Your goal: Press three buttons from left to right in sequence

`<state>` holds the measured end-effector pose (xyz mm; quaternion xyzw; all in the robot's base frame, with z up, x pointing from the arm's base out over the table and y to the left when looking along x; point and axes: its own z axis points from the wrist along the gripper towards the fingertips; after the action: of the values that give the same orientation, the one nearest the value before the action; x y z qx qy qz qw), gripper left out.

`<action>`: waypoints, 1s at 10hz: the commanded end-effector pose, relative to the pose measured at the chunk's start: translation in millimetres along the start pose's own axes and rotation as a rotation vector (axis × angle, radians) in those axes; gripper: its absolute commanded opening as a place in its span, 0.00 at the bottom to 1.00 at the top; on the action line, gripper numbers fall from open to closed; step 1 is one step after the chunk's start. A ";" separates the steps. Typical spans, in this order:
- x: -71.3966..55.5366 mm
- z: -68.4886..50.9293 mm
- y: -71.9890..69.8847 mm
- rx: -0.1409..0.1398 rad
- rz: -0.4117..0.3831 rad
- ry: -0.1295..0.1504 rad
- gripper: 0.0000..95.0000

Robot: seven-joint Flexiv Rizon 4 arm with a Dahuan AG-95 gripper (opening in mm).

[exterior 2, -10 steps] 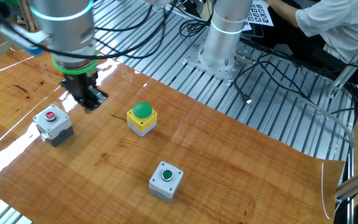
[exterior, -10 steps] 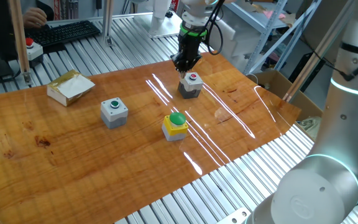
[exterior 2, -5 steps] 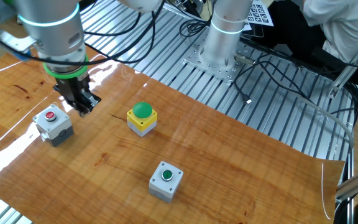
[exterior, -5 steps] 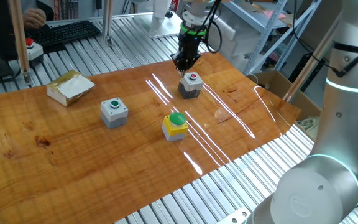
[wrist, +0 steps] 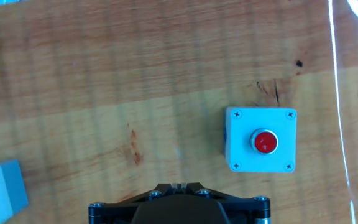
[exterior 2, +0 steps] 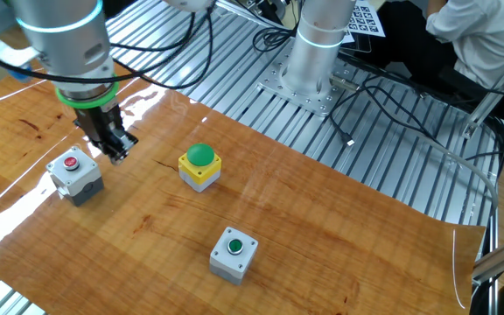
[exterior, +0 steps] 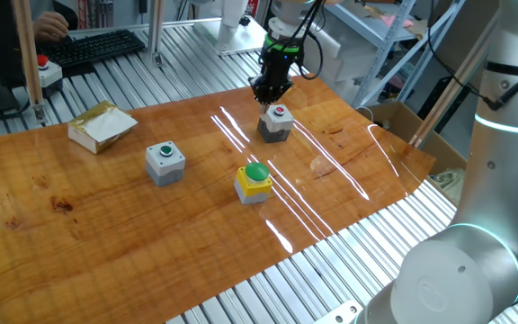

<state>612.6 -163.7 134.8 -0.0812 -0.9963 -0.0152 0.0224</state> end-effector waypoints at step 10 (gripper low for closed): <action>-5.1 1.5 -6.3 0.013 0.068 -0.058 0.00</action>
<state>616.1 -168.3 133.3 -0.1236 -0.9923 -0.0007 -0.0021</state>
